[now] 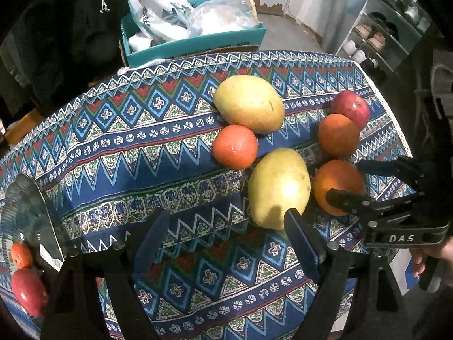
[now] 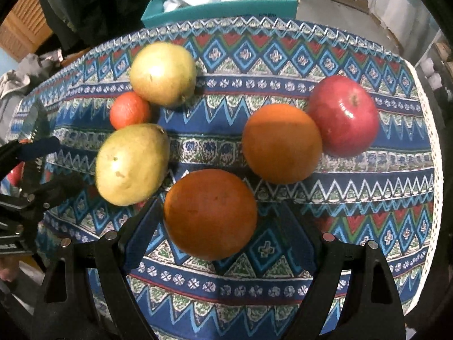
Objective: Organize fruits
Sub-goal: 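Grasp the large orange with the right tool while the left tool grasps a yellow pear, then lift the orange with the right tool while the left tool lifts the pear, then carry the orange and the pear over the glass bowl with both tools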
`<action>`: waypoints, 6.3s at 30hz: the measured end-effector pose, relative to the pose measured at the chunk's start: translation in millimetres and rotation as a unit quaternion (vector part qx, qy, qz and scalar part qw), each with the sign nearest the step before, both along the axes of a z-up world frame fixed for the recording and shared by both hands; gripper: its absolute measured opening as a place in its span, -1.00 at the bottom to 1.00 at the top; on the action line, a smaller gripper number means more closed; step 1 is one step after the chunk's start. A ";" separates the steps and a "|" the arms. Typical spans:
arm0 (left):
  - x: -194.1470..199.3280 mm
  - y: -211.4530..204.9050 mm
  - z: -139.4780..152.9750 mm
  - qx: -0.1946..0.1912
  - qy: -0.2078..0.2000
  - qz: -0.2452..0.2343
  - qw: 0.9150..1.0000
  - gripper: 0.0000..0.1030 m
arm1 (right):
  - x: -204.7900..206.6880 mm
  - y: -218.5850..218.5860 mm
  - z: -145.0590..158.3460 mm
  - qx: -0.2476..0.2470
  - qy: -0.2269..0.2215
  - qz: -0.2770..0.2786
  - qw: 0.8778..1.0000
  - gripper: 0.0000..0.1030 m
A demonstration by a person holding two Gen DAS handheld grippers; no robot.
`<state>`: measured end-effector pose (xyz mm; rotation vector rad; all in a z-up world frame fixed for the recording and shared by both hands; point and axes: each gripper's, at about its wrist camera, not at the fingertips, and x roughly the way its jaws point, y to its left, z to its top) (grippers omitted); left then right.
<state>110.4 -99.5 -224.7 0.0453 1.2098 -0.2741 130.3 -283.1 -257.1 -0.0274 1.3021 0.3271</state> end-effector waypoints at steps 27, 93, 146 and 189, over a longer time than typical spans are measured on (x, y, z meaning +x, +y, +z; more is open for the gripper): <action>23.3 -28.4 -30.1 -0.081 0.055 0.011 0.995 0.65 | -10.8 -44.0 9.1 -0.002 -0.011 -0.046 0.999 0.35; -51.3 4.5 105.3 -0.056 -0.106 0.017 0.993 0.25 | -43.9 -10.0 151.7 0.027 -0.204 -0.030 0.978 0.35; -88.1 190.5 137.4 -0.079 -0.159 0.175 0.968 0.25 | -27.8 199.7 191.3 0.087 -0.213 0.126 0.965 0.35; -86.8 259.5 10.6 -0.078 -0.001 0.257 0.963 0.25 | -9.6 319.3 49.2 0.048 -0.043 0.208 0.976 0.35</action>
